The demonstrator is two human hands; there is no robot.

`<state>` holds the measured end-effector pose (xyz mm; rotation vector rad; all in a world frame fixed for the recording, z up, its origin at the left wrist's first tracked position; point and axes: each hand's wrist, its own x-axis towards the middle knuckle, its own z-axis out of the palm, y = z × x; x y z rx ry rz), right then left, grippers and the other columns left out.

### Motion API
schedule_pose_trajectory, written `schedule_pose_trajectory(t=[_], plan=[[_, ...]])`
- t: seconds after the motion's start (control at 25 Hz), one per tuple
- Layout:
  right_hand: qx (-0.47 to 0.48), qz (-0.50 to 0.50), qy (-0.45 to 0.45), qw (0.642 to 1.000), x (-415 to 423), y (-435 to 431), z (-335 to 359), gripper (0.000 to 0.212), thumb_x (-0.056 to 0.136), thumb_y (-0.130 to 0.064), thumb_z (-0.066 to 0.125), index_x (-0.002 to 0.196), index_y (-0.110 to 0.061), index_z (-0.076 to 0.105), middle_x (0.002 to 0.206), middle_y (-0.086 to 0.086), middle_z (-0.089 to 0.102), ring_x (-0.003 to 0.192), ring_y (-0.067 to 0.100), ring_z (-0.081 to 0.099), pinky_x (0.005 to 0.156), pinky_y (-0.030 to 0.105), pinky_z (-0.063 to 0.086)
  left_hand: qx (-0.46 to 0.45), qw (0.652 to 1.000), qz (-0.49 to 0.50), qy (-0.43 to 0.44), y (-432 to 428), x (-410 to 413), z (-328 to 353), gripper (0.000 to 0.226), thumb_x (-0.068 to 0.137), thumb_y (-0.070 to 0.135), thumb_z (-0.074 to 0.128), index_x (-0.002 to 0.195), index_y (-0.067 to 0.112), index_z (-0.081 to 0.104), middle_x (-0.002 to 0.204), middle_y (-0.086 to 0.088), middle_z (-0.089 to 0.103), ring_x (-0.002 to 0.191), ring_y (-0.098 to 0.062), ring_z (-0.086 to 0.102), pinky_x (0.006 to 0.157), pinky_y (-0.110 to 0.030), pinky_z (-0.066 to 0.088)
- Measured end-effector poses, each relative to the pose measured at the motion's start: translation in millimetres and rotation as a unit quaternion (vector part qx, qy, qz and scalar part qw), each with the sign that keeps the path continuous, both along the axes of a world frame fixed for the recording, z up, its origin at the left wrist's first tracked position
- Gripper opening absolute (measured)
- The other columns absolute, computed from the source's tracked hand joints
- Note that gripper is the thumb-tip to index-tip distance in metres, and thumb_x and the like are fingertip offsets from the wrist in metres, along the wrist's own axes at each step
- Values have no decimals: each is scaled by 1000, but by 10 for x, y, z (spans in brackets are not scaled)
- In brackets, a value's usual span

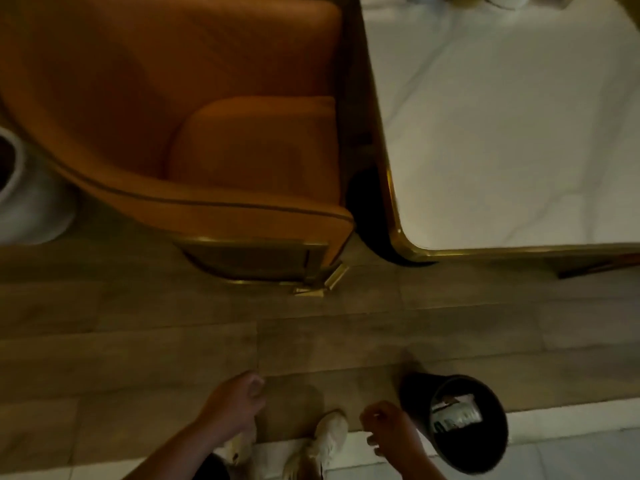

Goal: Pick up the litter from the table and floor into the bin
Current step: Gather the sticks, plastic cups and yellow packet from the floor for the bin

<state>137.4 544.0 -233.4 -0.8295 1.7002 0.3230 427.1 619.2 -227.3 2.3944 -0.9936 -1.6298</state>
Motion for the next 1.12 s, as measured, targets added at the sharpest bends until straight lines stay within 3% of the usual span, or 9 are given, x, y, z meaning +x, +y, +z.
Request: schedule_pose_trajectory(t=[0.24, 0.36, 0.48, 0.64, 0.76, 0.8, 0.88, 0.96, 1.12], plan=[[-48, 2, -14, 999, 234, -565, -1244, 8, 88, -24, 66, 92, -29, 61, 101, 2, 73, 86, 22, 70, 86, 43, 56, -59, 993, -104, 4, -851, 45, -1265, 36, 82, 29, 66, 117, 31, 60, 99, 7, 63, 86, -10, 61, 72, -27, 50], [-120, 45, -6, 992, 503, -743, -1857, 17, 87, -30, 68, 104, -28, 64, 104, -3, 70, 94, 18, 69, 85, 37, 58, -86, 977, -193, -25, -1184, 187, -1961, 42, 83, 33, 66, 123, 33, 57, 116, 5, 62, 96, -11, 59, 77, -27, 49], [-186, 112, 26, 976, 714, -1029, -2589, 31, 88, -32, 65, 117, -21, 62, 108, 0, 70, 99, 20, 67, 88, 36, 54, -140, 941, -294, -95, -1501, 241, -2682, 49, 84, 36, 64, 131, 32, 51, 133, 3, 56, 118, -19, 55, 93, -33, 48], [-271, 180, 31, 945, 776, -1519, -3612, 34, 92, -29, 62, 125, -24, 57, 116, 0, 67, 100, 16, 66, 84, 32, 57, -177, 865, -429, -192, -1922, 102, -3771, 51, 89, 30, 61, 137, 24, 45, 143, -5, 45, 127, -26, 47, 101, -40, 45], [-354, 228, 47, 906, 757, -1926, -4359, 37, 92, -28, 61, 128, -29, 54, 122, -1, 65, 101, 15, 65, 83, 33, 58, -213, 768, -537, -278, -2202, 4, -4574, 52, 92, 25, 53, 141, 17, 39, 142, -9, 43, 123, -30, 45, 101, -44, 42], [-377, 253, 48, 890, 763, -2058, -4569, 40, 92, -27, 60, 130, -30, 52, 127, -2, 62, 103, 16, 64, 84, 34, 57, -218, 752, -547, -297, -2252, -25, -4798, 53, 93, 25, 48, 144, 16, 36, 144, -10, 41, 123, -31, 45, 101, -44, 40], [-409, 322, 48, 852, 771, -2309, -4966, 49, 91, -24, 60, 137, -31, 46, 141, 0, 51, 119, 22, 57, 95, 39, 53, -220, 740, -543, -331, -2299, -57, -5193, 55, 95, 27, 40, 148, 15, 29, 149, -11, 37, 123, -32, 45, 102, -45, 37], [-431, 388, 63, 812, 828, -2548, -5234, 64, 90, -23, 60, 147, -31, 32, 154, 1, 36, 137, 30, 38, 107, 45, 42, -236, 721, -541, -363, -2337, -81, -5446, 58, 95, 22, 40, 150, 14, 23, 146, -14, 40, 120, -34, 48, 98, -47, 38], [-408, 528, 128, 734, 1006, -2840, -5463, 82, 90, -29, 58, 153, -40, 8, 164, -8, 11, 149, 34, 9, 110, 54, 34, -274, 723, -497, -393, -2376, -62, -5655, 65, 91, 9, 45, 151, 13, 19, 129, -15, 55, 111, -34, 55, 92, -47, 43]])
